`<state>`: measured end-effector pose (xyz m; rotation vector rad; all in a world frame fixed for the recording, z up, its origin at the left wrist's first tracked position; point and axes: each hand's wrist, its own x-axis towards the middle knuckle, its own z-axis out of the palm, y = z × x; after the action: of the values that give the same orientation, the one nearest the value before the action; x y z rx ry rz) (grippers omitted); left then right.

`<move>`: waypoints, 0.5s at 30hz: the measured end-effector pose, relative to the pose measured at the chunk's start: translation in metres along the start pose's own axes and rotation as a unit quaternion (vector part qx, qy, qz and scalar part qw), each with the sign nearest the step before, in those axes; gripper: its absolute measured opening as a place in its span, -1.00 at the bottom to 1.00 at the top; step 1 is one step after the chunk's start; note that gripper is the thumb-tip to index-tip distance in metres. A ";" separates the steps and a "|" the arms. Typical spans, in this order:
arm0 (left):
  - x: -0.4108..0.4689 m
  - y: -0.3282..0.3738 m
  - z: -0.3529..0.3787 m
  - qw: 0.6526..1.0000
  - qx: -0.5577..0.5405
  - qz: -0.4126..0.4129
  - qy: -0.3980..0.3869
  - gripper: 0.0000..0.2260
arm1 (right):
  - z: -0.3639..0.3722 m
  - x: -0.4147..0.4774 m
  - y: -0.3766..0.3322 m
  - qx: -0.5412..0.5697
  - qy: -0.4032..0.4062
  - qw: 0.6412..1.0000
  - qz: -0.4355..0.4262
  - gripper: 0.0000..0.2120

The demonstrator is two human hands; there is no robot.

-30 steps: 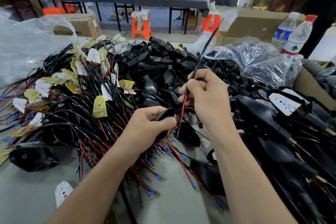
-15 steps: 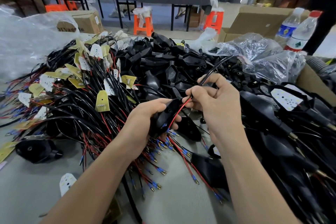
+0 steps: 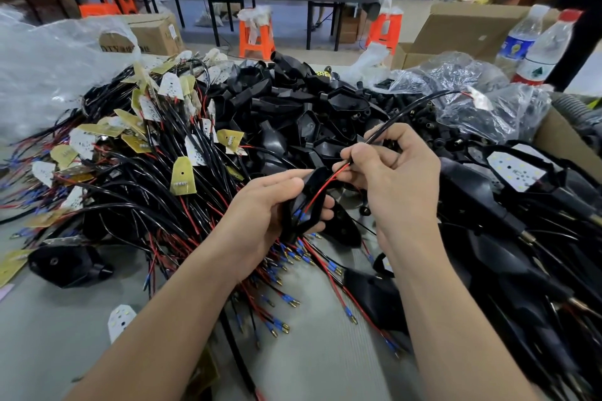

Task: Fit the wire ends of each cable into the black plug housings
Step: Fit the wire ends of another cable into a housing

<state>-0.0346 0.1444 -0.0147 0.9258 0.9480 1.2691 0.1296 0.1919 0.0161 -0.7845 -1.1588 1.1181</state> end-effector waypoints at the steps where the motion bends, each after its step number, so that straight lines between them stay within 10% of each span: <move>1: 0.000 0.000 0.000 1.000 -0.005 0.002 0.002 -0.69 | 0.000 0.000 0.000 -0.001 -0.004 1.000 0.000 -0.79; 15: 0.002 0.001 0.001 0.997 -0.023 0.020 0.064 -0.72 | -0.002 -0.001 -0.003 0.001 -0.048 0.996 0.077 -0.79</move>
<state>-0.0343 0.1468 -0.0136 0.8393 0.9998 1.3923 0.1326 0.1906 0.0183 -0.8366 -1.1913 1.2965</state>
